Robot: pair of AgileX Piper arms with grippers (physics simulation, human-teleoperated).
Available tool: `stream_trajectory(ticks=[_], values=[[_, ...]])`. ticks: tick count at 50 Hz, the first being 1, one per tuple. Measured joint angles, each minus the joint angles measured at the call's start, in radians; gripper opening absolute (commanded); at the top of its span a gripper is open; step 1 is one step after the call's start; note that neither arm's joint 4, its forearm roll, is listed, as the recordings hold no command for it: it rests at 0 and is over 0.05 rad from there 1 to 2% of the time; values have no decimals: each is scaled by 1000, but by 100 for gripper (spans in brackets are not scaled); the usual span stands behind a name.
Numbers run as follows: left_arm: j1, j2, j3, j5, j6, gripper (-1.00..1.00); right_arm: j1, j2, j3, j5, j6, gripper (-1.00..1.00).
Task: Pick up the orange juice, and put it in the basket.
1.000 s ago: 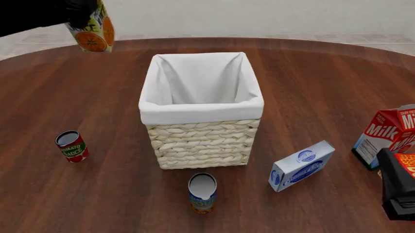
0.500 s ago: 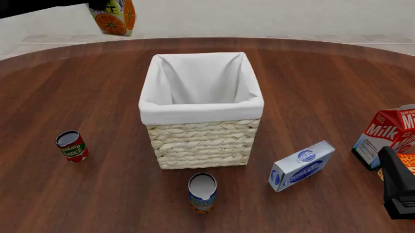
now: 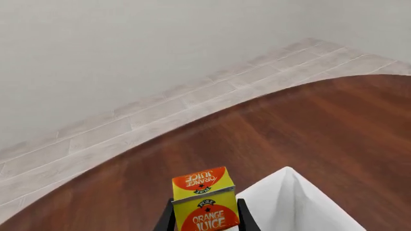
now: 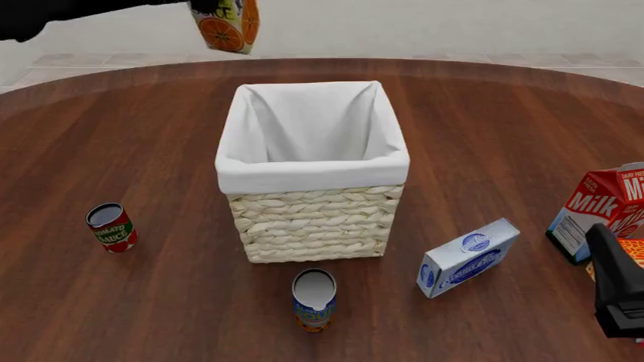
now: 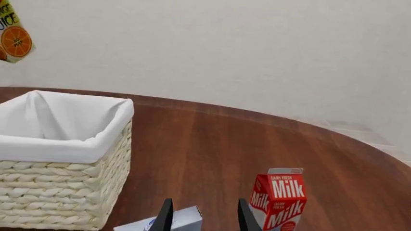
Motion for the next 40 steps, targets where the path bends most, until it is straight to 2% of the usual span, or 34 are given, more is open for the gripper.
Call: stream_trajectory(ticks=[40], values=[[-141,138,-24,-17,-28,-100,9,-28,17,7,-20,100]])
